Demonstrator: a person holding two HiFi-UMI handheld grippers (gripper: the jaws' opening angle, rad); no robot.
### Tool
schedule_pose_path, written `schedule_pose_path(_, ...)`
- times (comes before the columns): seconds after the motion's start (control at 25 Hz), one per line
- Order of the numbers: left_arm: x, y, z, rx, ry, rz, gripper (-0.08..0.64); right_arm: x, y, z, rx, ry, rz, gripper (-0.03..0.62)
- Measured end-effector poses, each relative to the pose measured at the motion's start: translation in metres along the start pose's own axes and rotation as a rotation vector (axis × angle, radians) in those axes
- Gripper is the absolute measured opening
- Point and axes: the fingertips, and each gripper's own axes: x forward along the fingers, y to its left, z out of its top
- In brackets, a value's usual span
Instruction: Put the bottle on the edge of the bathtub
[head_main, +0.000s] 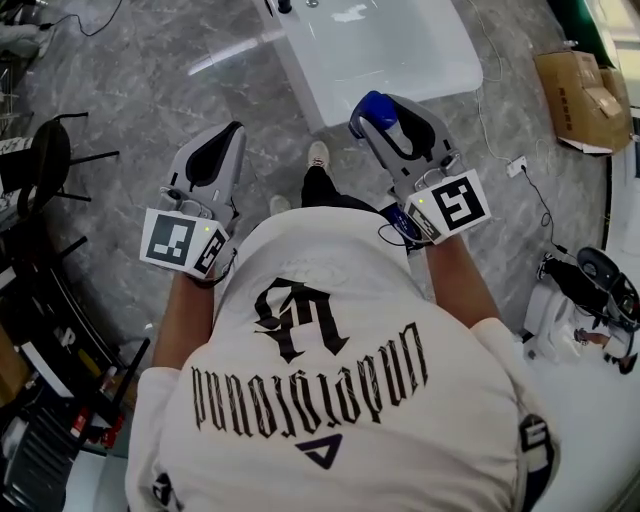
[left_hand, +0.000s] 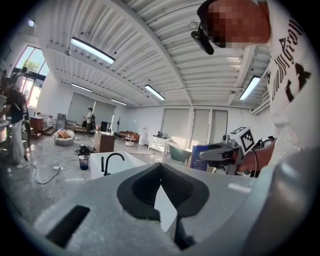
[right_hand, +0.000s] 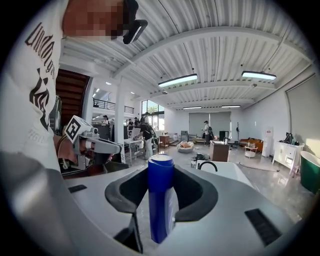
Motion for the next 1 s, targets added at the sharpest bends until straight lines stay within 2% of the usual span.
schedule_pose_path(0.64, 0.081, 0.043, -0.045, -0.07, 0.113, 0.074, 0.014, 0.082, -0.065, -0.078, 0.018, 0.161, 0.13, 0.155)
schedule_pose_path(1.0, 0.118, 0.063, -0.08, -0.11, 0.17, 0.118, 0.014, 0.121, -0.085, -0.118, -0.019, 0.23, 0.217, 0.153)
